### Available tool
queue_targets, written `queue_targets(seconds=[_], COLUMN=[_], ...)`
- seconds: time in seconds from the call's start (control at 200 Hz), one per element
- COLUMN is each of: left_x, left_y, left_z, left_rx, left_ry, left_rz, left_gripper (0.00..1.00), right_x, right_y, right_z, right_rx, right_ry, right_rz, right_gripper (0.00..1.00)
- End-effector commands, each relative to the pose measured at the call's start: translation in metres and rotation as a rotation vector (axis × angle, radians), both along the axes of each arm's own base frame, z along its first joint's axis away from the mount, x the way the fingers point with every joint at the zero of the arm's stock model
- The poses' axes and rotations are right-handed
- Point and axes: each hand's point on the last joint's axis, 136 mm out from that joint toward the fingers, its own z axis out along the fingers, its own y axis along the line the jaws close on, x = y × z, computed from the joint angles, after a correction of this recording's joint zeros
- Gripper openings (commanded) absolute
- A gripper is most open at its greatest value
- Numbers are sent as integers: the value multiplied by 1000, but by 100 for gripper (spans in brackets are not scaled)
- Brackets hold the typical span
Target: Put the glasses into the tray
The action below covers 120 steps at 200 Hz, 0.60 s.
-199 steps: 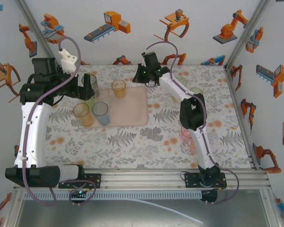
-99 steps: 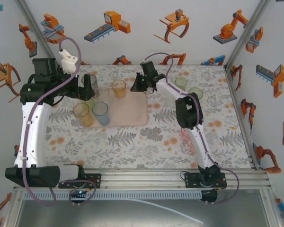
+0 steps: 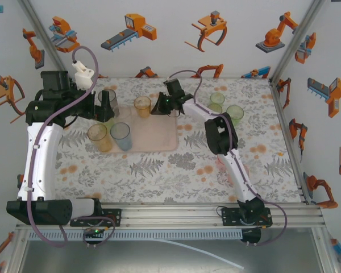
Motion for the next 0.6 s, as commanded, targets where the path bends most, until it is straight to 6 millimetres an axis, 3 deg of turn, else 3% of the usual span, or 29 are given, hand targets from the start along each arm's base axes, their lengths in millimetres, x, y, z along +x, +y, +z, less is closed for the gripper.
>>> queue_targets(seconds=[0.0,0.596], left_x=[-1,0], left_y=[-3,-4], left_z=[0,-2], left_rx=[3,-14], left_ry=[-10,-3], left_rz=[-24,-17], left_gripper=[97,97], right_x=[5,7], right_y=[17,46], right_z=[20,17], right_rx=[65,171], right_ry=[-36,-33], right_rz=[15,34], right_gripper=[7,9])
